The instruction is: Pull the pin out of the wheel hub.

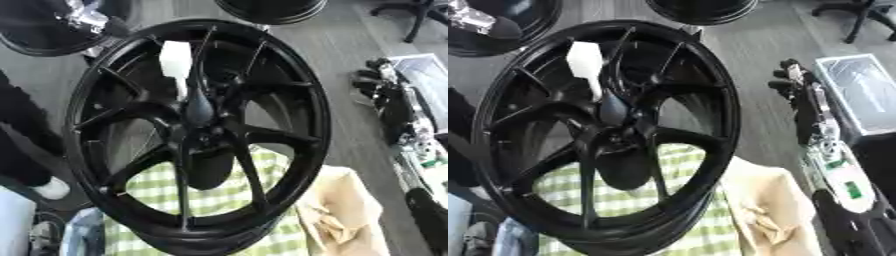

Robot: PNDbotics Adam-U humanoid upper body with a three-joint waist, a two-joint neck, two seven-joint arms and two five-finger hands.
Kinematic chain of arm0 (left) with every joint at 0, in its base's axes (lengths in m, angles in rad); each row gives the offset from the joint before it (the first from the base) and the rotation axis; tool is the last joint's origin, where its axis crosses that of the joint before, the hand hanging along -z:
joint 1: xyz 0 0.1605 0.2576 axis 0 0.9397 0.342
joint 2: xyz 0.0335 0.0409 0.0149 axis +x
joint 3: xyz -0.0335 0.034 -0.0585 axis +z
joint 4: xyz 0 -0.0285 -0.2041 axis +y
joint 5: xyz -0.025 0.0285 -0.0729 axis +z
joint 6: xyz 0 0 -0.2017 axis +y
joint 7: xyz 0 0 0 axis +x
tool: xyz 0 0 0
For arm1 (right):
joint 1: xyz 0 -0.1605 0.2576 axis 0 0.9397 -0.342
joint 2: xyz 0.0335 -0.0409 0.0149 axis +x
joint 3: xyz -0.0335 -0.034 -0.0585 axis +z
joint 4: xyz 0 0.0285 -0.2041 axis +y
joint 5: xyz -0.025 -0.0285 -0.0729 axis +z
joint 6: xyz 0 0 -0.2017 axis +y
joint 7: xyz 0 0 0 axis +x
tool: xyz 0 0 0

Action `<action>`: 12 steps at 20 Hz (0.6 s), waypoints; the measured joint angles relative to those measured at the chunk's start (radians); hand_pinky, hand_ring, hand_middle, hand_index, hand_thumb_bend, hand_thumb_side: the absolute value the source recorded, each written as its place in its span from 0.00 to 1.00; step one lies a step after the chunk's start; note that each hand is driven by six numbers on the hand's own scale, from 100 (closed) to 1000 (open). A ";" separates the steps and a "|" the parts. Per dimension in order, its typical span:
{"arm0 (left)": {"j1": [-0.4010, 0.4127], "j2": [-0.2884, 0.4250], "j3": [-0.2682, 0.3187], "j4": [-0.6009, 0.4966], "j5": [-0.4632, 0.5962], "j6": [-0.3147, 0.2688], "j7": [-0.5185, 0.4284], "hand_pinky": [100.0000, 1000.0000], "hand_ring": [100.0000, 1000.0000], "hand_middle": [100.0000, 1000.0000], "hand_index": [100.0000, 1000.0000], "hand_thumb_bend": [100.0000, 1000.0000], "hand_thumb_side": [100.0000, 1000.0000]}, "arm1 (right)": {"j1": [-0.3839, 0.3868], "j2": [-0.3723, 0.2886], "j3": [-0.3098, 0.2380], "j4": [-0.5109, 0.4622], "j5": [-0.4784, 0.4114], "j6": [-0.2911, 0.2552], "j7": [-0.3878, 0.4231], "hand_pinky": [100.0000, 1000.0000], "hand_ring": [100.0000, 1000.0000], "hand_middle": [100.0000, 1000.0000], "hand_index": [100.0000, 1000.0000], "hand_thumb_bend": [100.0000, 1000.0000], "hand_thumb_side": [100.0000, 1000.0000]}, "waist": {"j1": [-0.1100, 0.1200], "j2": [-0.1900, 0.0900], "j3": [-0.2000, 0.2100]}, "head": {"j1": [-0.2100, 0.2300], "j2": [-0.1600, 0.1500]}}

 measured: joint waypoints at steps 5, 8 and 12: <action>-0.025 -0.077 -0.035 0.072 -0.015 -0.036 -0.005 0.89 0.85 0.83 0.87 0.56 0.45 | -0.001 0.000 0.004 0.000 0.000 0.001 0.001 0.90 0.70 0.68 0.79 0.00 0.75 | 0.001 0.000 -0.007 | 0.008 0.000; -0.026 -0.106 -0.051 0.108 -0.039 -0.059 -0.006 0.91 0.86 0.82 0.86 0.59 0.44 | -0.001 0.000 0.006 0.000 0.000 0.003 0.003 0.90 0.70 0.68 0.79 0.00 0.76 | 0.002 0.001 -0.008 | 0.013 0.000; -0.026 -0.129 -0.054 0.172 -0.081 -0.096 -0.006 0.91 0.86 0.80 0.84 0.59 0.46 | -0.002 0.000 0.006 0.001 0.000 0.005 0.004 0.90 0.69 0.67 0.79 0.00 0.76 | 0.003 0.001 -0.010 | 0.016 0.000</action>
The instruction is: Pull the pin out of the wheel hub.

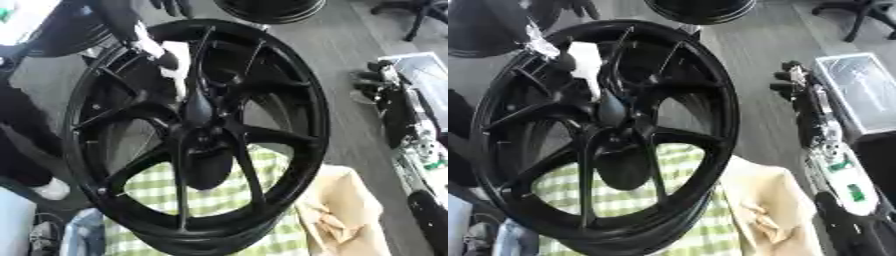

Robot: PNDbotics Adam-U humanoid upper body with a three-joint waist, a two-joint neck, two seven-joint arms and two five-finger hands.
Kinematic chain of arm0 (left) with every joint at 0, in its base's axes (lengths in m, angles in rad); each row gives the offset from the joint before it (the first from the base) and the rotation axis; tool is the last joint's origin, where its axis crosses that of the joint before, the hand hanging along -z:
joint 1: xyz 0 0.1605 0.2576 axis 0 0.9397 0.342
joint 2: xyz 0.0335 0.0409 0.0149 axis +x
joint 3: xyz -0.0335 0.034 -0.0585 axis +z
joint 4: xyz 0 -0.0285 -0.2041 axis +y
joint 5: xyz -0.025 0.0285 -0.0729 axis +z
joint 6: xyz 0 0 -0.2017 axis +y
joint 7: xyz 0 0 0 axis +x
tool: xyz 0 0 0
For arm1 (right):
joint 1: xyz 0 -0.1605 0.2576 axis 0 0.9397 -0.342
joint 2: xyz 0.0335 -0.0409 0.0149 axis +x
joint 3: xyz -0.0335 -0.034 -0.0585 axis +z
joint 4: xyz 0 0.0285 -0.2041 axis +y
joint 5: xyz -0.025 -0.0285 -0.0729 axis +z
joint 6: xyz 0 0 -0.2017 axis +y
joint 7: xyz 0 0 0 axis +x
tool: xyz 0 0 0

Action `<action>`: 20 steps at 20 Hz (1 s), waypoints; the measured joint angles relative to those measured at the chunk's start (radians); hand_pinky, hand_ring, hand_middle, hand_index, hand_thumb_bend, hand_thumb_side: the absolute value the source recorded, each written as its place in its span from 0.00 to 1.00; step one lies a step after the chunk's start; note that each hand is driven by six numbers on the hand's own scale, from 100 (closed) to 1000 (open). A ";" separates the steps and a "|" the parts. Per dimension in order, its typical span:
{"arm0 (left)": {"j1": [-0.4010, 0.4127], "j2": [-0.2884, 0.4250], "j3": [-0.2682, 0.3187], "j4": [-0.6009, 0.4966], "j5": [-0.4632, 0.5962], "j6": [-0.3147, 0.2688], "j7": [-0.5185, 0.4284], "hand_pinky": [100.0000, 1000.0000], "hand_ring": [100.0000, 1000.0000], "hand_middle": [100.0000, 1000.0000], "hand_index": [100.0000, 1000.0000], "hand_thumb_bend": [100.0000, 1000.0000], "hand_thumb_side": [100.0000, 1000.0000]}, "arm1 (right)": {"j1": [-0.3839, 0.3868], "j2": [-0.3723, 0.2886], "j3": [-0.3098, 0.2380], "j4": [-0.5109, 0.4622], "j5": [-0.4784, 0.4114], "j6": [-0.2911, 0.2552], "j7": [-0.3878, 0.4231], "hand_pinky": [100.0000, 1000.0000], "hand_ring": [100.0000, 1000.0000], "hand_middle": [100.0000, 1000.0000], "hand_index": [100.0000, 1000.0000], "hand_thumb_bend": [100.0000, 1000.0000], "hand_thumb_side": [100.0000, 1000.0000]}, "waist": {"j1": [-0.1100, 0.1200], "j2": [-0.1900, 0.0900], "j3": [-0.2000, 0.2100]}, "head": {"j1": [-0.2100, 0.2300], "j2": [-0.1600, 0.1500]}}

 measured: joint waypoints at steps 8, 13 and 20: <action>0.000 -0.022 0.003 0.075 -0.019 -0.056 0.000 0.93 0.88 0.82 0.84 0.60 0.41 | -0.007 0.000 0.000 0.004 -0.001 0.005 -0.005 0.89 0.69 0.67 0.79 0.00 0.76 | 0.000 0.001 -0.003 | 0.004 -0.005; 0.000 -0.029 0.030 0.092 -0.054 -0.067 0.000 0.96 0.90 0.84 0.86 0.62 0.38 | -0.008 0.000 0.004 0.005 -0.002 0.007 -0.006 0.89 0.69 0.66 0.78 0.00 0.77 | 0.000 0.005 -0.006 | 0.013 -0.008; 0.000 -0.033 0.062 0.105 -0.078 -0.069 0.001 0.96 0.90 0.84 0.86 0.58 0.37 | -0.009 0.000 0.006 0.005 -0.002 0.011 -0.006 0.89 0.69 0.66 0.78 0.00 0.77 | 0.004 0.011 -0.011 | 0.018 -0.013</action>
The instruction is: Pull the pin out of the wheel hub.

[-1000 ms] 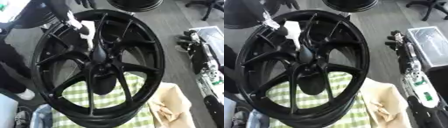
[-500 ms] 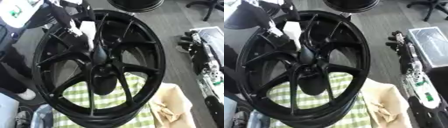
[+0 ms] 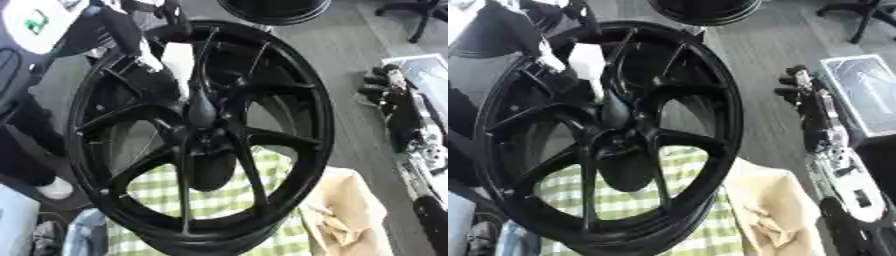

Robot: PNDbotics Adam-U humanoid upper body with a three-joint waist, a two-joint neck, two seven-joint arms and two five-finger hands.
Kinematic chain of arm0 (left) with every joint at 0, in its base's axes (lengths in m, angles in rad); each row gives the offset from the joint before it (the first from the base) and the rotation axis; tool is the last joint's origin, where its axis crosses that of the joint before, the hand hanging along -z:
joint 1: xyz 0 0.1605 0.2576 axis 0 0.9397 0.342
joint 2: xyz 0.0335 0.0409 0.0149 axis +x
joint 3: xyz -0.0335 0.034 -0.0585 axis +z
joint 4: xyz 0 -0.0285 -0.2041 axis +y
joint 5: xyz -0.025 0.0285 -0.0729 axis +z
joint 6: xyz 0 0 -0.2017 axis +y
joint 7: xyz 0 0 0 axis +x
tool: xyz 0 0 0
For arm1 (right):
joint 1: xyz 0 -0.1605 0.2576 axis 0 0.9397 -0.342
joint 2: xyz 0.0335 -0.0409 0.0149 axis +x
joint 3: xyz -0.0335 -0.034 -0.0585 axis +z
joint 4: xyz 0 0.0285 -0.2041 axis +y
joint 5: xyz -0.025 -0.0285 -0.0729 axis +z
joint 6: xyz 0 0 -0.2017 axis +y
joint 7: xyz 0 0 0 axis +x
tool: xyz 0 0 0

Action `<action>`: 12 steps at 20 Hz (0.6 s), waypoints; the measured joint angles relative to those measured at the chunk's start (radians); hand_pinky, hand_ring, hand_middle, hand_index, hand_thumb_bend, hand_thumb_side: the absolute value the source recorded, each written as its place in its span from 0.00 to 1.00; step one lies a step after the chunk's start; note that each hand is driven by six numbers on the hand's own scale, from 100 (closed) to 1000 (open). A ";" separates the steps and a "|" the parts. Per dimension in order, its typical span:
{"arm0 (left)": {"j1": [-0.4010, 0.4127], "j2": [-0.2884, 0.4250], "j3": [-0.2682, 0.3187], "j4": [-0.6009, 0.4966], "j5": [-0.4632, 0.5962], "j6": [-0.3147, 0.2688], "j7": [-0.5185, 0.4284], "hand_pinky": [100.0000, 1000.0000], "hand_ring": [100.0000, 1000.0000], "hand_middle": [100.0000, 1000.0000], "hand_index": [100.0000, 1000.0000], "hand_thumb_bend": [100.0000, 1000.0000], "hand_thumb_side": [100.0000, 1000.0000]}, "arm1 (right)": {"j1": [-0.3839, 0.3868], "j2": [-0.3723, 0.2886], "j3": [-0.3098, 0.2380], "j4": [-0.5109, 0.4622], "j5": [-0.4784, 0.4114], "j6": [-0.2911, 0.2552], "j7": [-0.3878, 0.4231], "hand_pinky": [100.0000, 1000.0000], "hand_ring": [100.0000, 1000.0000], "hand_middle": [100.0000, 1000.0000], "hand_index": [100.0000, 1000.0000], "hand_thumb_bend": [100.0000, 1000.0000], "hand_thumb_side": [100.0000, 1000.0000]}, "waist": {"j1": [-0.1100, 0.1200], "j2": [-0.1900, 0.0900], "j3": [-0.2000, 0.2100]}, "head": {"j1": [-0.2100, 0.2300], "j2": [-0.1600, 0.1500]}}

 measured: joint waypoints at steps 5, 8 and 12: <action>0.000 -0.007 0.015 0.023 -0.007 0.001 0.000 0.94 0.89 0.83 0.86 0.55 0.38 | -0.004 0.000 0.000 0.003 0.000 0.004 -0.002 0.89 0.69 0.66 0.78 0.00 0.78 | 0.000 0.007 -0.002 | 0.002 -0.004; 0.000 -0.007 0.023 0.037 -0.007 0.002 -0.001 0.93 0.89 0.82 0.86 0.55 0.37 | -0.008 0.001 0.000 0.006 0.000 0.005 -0.004 0.89 0.69 0.66 0.78 0.00 0.78 | 0.001 0.009 -0.004 | 0.003 -0.008; 0.000 -0.015 0.033 0.052 -0.007 0.002 -0.001 0.93 0.88 0.81 0.85 0.54 0.36 | -0.008 0.001 0.000 0.006 0.000 0.007 -0.005 0.89 0.69 0.66 0.78 0.00 0.78 | 0.001 0.013 -0.006 | 0.004 -0.013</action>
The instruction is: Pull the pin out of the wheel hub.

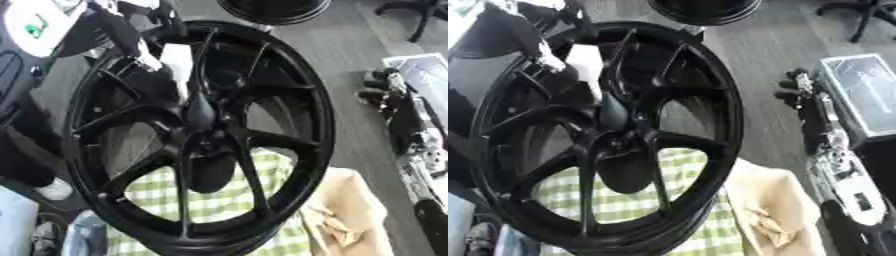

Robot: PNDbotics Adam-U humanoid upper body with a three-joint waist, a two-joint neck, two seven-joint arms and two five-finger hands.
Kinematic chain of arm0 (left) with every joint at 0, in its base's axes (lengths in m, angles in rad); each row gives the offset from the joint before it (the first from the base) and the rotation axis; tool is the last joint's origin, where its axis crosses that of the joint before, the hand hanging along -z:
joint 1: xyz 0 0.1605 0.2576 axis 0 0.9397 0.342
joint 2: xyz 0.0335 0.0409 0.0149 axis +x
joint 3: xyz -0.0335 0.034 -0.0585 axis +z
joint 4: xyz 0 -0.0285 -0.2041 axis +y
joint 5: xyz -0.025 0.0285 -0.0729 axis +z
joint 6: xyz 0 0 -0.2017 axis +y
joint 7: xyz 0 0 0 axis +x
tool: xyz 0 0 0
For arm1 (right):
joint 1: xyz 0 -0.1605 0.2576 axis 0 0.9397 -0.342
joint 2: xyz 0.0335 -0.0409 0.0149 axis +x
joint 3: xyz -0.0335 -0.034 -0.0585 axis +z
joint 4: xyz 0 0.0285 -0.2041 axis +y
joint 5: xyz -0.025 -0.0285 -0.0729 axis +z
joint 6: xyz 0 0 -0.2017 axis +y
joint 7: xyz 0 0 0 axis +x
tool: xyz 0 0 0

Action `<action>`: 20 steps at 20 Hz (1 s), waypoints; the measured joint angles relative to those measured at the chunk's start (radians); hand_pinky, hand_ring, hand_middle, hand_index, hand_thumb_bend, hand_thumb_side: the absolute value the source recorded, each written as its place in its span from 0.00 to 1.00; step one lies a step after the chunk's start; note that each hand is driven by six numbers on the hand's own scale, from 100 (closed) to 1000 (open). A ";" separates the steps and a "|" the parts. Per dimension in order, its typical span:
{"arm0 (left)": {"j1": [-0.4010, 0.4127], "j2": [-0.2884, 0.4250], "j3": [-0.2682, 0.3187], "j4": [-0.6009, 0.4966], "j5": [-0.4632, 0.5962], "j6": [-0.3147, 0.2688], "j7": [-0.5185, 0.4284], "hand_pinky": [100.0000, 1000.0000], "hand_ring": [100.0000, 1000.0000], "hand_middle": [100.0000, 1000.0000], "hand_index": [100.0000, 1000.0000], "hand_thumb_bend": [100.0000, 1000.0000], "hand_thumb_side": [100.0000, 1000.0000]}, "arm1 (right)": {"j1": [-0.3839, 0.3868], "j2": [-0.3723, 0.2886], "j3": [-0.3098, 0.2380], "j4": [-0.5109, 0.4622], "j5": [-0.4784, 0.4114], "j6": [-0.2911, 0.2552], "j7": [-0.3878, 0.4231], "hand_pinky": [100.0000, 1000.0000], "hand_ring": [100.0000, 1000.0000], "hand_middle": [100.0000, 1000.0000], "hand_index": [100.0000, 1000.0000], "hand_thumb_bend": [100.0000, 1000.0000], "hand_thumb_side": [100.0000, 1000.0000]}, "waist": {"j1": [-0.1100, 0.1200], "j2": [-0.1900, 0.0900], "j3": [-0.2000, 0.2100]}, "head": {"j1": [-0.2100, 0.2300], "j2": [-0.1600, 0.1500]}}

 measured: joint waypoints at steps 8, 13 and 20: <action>0.001 -0.006 0.008 0.017 0.021 -0.003 0.001 0.89 0.84 0.76 0.80 0.46 0.26 | -0.001 0.001 0.000 0.002 0.000 0.004 -0.002 0.89 0.69 0.66 0.78 0.00 0.79 | 0.002 0.007 -0.003 | 0.008 -0.008; 0.002 -0.010 0.008 0.018 0.040 -0.005 0.001 0.89 0.83 0.75 0.77 0.39 0.24 | -0.002 0.001 0.000 0.006 0.000 0.006 -0.004 0.89 0.69 0.65 0.78 0.00 0.79 | 0.003 0.011 -0.005 | 0.012 -0.008; 0.004 -0.015 0.003 0.018 0.081 -0.004 -0.001 0.86 0.78 0.67 0.58 0.17 0.06 | -0.005 0.008 0.001 0.007 0.000 0.011 -0.008 0.89 0.69 0.65 0.78 0.00 0.80 | 0.005 0.013 -0.006 | 0.013 -0.008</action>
